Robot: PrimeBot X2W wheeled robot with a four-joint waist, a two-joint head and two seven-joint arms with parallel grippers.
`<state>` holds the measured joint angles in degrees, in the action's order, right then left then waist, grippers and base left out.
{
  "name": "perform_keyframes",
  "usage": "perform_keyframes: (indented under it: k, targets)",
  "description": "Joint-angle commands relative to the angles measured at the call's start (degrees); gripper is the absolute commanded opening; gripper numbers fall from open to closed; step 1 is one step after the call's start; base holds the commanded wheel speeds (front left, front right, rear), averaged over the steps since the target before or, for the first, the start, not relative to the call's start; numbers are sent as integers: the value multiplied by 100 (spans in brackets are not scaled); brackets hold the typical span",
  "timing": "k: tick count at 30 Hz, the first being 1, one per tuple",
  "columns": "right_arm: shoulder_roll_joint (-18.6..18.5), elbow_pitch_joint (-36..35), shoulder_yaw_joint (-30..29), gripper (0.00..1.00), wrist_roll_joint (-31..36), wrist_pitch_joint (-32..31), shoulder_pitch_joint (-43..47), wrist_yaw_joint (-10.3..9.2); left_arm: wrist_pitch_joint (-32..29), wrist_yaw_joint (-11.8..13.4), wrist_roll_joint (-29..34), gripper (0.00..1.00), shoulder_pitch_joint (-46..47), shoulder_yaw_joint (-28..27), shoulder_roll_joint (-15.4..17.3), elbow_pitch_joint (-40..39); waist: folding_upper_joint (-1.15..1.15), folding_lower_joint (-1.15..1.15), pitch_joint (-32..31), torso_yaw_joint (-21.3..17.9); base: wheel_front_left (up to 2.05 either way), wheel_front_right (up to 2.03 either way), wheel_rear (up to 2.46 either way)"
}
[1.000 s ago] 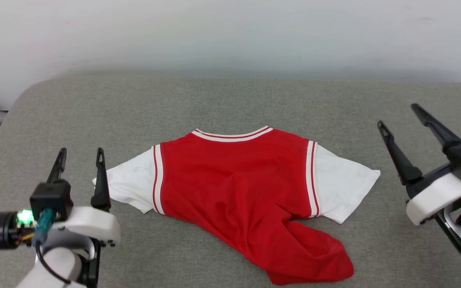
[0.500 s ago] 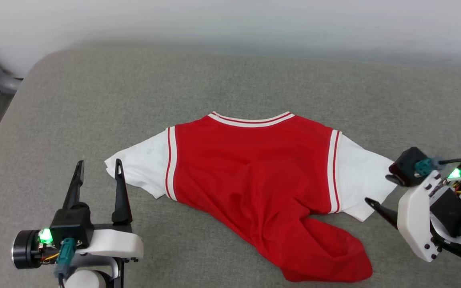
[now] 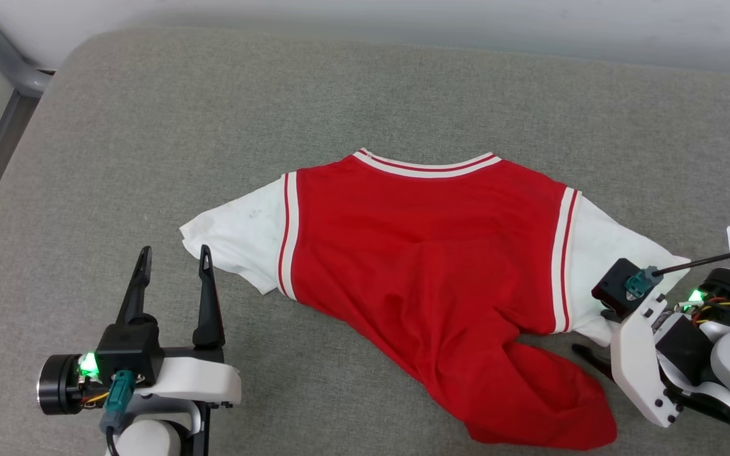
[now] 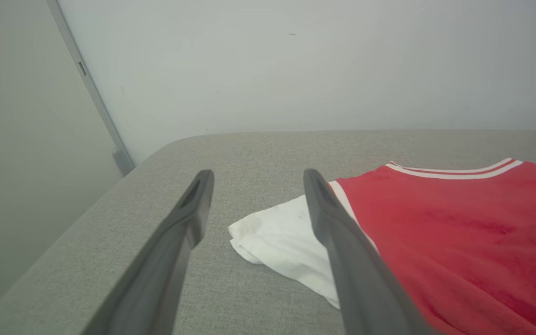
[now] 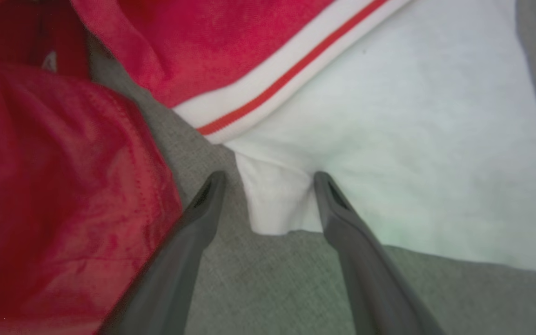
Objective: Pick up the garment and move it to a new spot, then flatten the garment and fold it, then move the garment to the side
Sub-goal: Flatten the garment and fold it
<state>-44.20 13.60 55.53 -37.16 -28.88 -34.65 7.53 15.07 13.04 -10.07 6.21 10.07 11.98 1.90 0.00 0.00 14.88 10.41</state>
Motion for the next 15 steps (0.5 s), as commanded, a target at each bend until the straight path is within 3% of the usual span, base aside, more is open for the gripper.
perform_keyframes:
  k: [1,2,3,4,10,15]
  targets:
    - [85,240,186,100,-29,-4,100,-9,14,-39,49,100,61,-64,-33,10,0,0,5,-13,0,0,0]
    - [107,319,247,91,-65,79,70,-10,14,-71,90,100,47,-107,-65,22,0,0,-7,-37,0,0,0]
    - [113,368,292,4,-56,184,10,-10,14,-95,127,100,26,-148,-98,31,0,0,-28,-66,0,0,0]
    - [112,399,324,0,-47,279,-49,-10,14,-129,160,100,-6,-192,-123,42,0,0,-59,-102,0,0,0]
    - [81,300,250,0,-170,892,-249,-9,13,-299,304,100,-188,-417,-240,104,0,0,-370,-368,0,0,0]
    - [-163,183,94,0,-178,1115,113,-9,14,-399,405,100,-356,-547,-326,111,0,0,-644,-552,0,0,0]
